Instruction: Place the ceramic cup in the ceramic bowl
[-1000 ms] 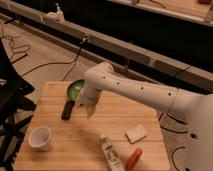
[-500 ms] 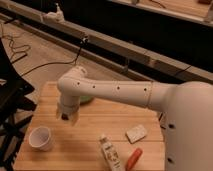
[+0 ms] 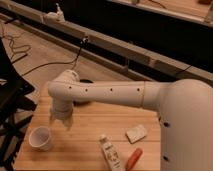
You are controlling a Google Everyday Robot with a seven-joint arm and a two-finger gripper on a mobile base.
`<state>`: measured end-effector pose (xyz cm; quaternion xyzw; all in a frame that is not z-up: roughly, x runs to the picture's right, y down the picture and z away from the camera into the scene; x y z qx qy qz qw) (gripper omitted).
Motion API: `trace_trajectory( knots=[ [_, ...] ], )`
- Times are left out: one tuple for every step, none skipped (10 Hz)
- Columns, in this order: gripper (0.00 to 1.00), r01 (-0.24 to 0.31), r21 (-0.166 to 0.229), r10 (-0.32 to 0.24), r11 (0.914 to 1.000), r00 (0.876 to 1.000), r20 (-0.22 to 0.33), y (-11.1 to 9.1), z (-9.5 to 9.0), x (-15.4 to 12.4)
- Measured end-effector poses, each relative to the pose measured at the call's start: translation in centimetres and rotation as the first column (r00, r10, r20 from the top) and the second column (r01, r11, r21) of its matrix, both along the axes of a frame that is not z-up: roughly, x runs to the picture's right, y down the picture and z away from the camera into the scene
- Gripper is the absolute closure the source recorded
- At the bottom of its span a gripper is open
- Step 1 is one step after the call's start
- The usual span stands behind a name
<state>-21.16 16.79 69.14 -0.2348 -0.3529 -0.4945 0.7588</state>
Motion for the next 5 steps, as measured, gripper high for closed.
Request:
trace_trajectory(
  knots=[
    [0.43,-0.007,-0.011,0.007,0.9999,1.0,-0.002,0.1,0.1,0.1],
    [0.43,-0.014,-0.039,0.014,0.9991,1.0,0.002,0.7,0.6,0.1],
    [0.43,-0.014,-0.052,0.014,0.9985,1.0,0.01,1.0,0.7,-0.1],
    [0.43,-0.009,-0.072,0.011,0.9974,1.0,0.026,1.5,1.1,-0.7],
    [0.43,-0.001,-0.084,0.005,0.9964,0.999,0.041,2.0,1.3,-1.2]
  ],
)
